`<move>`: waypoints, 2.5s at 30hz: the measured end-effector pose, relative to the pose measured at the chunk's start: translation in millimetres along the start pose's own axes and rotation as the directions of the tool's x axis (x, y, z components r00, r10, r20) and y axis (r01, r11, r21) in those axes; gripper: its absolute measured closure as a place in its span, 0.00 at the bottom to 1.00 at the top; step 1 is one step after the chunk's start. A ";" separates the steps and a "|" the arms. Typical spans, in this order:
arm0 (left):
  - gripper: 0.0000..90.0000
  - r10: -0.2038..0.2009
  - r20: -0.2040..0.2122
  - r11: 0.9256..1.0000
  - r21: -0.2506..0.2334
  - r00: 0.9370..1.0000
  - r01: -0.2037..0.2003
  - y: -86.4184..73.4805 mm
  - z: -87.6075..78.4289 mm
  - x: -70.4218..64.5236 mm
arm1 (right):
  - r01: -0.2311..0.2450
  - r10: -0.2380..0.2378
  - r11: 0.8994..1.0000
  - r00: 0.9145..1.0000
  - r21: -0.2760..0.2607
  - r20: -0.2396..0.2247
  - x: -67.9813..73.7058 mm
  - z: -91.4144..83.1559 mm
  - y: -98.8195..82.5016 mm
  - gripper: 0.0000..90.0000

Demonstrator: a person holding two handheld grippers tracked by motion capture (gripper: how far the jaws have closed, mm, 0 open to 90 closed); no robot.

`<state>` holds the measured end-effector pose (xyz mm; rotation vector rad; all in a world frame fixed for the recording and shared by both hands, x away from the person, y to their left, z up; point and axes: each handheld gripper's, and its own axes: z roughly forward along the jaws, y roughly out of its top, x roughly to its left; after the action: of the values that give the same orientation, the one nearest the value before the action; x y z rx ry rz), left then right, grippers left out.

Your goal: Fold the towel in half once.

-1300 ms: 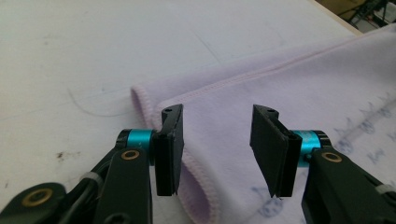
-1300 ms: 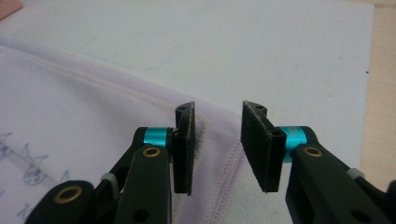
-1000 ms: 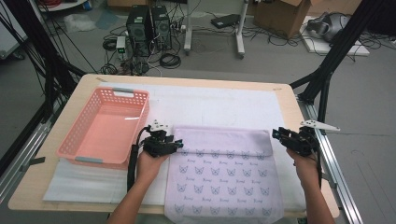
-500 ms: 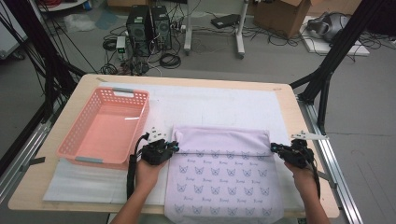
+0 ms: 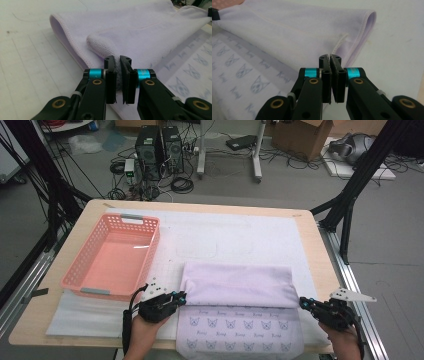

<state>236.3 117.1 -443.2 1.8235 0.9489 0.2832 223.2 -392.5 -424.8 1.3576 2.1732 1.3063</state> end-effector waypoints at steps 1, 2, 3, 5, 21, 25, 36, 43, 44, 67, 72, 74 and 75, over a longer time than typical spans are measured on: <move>0.92 -0.001 0.007 1.000 0.003 1.000 0.001 -3.3 -2.3 -2.9 | -0.001 0.001 1.000 1.000 0.014 -0.003 3.1 -3.5 -3.7 0.98; 0.91 -0.001 0.014 1.000 0.011 1.000 0.001 -6.0 -4.4 -5.1 | 0.004 -0.004 1.000 1.000 0.025 -0.001 5.2 -5.5 -7.1 0.98; 0.89 -0.007 0.014 1.000 0.012 1.000 0.007 -7.7 -5.9 -6.6 | 0.009 -0.009 0.999 1.000 0.036 0.006 7.1 -6.9 -10.5 0.98; 0.75 -0.003 0.020 1.000 -0.003 1.000 0.003 -7.4 -7.2 -7.5 | 0.014 -0.014 0.998 1.000 0.058 0.012 9.3 -8.6 -15.2 0.96; 0.87 -0.021 0.002 0.992 0.128 1.000 0.020 18.6 51.6 -0.4 | -0.002 -0.016 0.993 0.988 0.115 0.154 7.0 44.0 8.4 0.85; 0.97 -0.018 0.019 0.997 0.082 1.000 0.017 17.1 35.3 -5.6 | 0.008 -0.018 0.996 0.993 0.087 0.117 10.9 30.8 7.8 0.94; 0.70 -0.038 0.028 0.999 -0.006 0.999 0.038 8.0 5.1 -3.0 | 0.023 -0.029 0.999 0.990 0.047 0.136 20.1 11.1 -1.2 0.74; 0.63 -0.030 0.015 0.994 0.101 0.999 0.029 11.0 36.3 -5.1 | 0.026 -0.034 0.997 0.993 0.075 0.109 19.0 19.4 -0.8 0.92; 0.72 -0.018 0.011 0.993 0.118 1.000 0.017 9.5 38.5 -7.1 | 0.031 -0.039 0.997 0.994 0.077 0.102 19.6 19.2 -1.3 0.93; 0.96 0.023 0.134 0.998 0.056 0.991 -0.030 -13.5 -27.9 -36.5 | 0.045 -0.044 0.998 0.999 0.034 -0.028 37.7 -31.8 -26.3 0.95; 0.96 0.033 0.165 0.996 0.072 0.986 -0.045 -22.8 -36.9 -45.5 | 0.051 -0.048 0.997 0.998 0.059 -0.049 47.2 -43.8 -39.6 0.95; 0.93 0.034 0.174 0.997 0.068 0.984 -0.046 -24.4 -39.2 -46.0 | 0.054 -0.049 0.996 0.997 0.075 -0.057 50.7 -44.8 -43.9 0.95; 0.85 0.028 0.171 0.998 0.056 0.985 -0.038 -23.7 -38.9 -44.6 | 0.059 -0.054 0.994 0.997 0.087 -0.061 51.7 -44.3 -45.2 0.92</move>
<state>173.0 115.7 -436.0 1.8860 0.8161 0.1186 142.3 -381.5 -424.6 1.2950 2.3174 1.2580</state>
